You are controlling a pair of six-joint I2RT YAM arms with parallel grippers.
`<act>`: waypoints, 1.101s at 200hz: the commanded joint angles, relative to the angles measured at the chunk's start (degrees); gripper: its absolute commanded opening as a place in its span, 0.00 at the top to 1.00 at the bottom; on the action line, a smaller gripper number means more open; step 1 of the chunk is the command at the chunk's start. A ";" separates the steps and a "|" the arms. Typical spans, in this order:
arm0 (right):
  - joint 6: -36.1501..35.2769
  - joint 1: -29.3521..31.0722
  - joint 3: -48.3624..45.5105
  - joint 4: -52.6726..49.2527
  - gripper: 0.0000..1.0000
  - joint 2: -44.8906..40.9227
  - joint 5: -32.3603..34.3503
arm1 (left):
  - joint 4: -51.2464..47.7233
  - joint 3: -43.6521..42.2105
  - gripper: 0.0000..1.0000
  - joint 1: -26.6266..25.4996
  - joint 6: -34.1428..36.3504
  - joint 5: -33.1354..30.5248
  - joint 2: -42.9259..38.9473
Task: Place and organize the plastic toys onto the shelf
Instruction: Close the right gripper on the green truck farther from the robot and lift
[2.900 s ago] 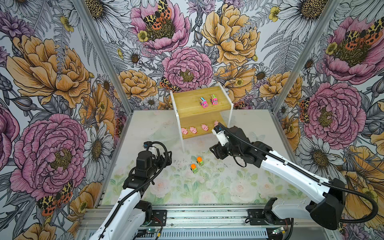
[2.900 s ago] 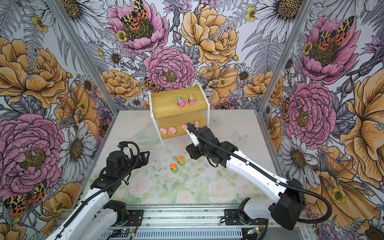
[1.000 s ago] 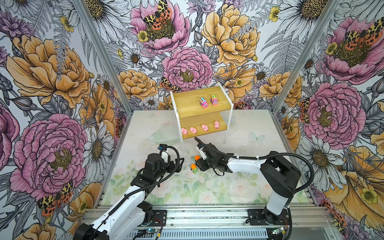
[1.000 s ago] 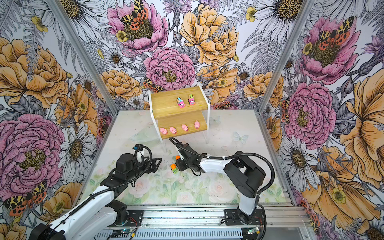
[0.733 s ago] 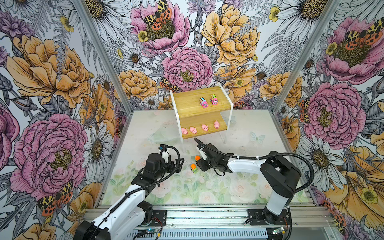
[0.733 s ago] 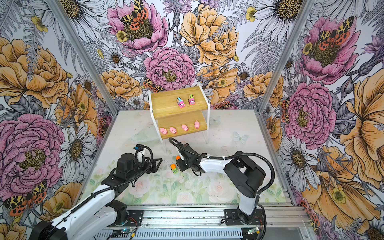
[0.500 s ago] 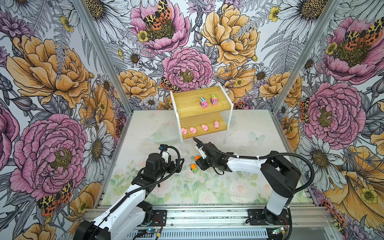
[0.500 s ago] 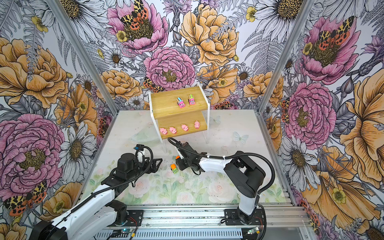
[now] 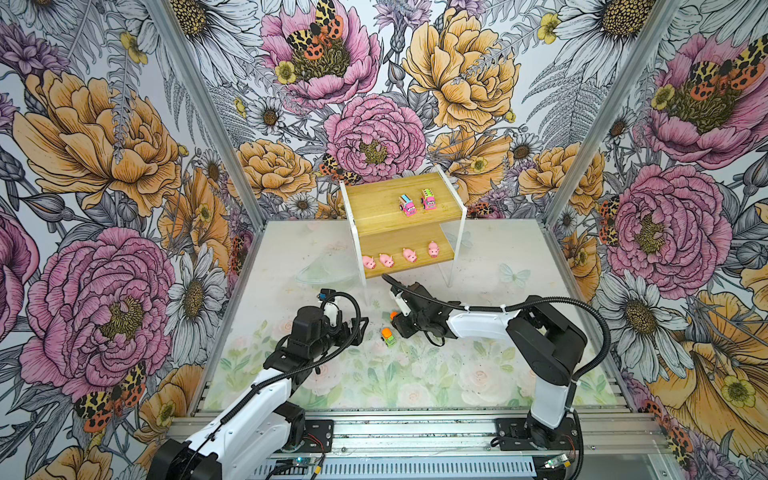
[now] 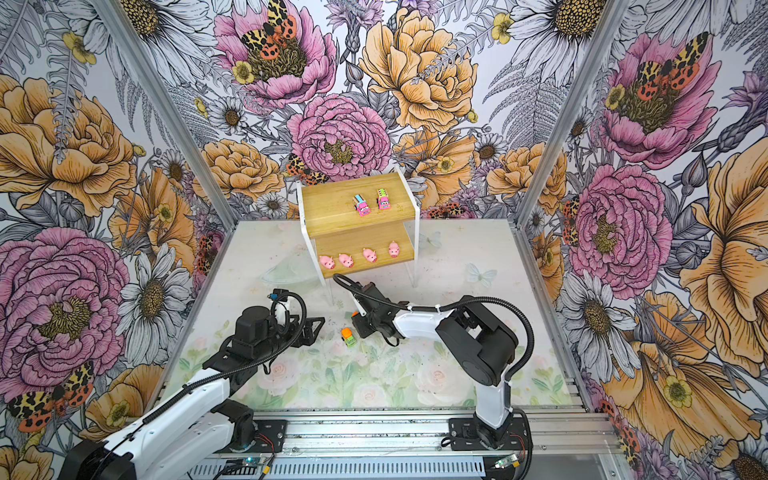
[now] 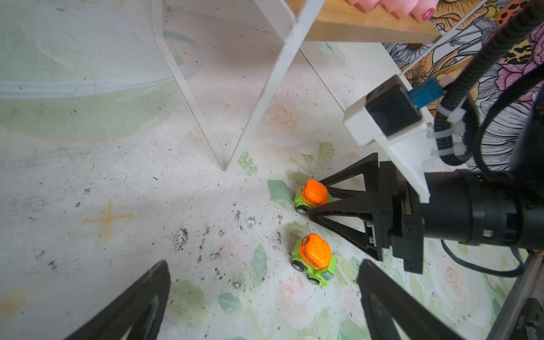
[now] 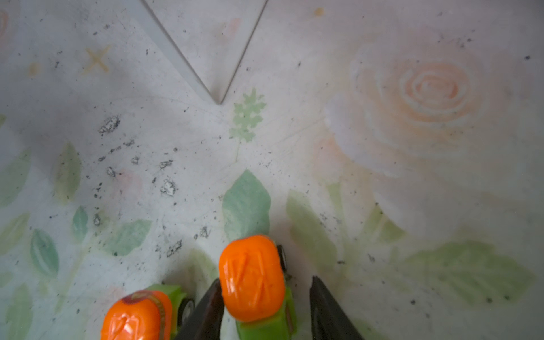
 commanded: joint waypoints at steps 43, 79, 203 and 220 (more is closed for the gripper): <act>-0.29 -0.27 0.42 0.12 0.70 -1.27 -0.62 | 0.76 0.93 0.01 -0.30 0.59 -0.86 0.56; 0.23 -0.26 -0.92 -0.20 0.78 -4.21 -1.68 | 0.55 1.01 0.01 -0.29 0.49 -1.13 0.58; 9.09 3.65 21.90 -31.92 0.87 -23.80 -2.55 | 0.34 0.46 0.01 -0.02 0.11 -1.75 -1.20; 9.54 4.00 28.66 -34.48 0.87 -22.99 -0.09 | 0.30 0.45 0.01 0.05 0.26 -1.55 -1.11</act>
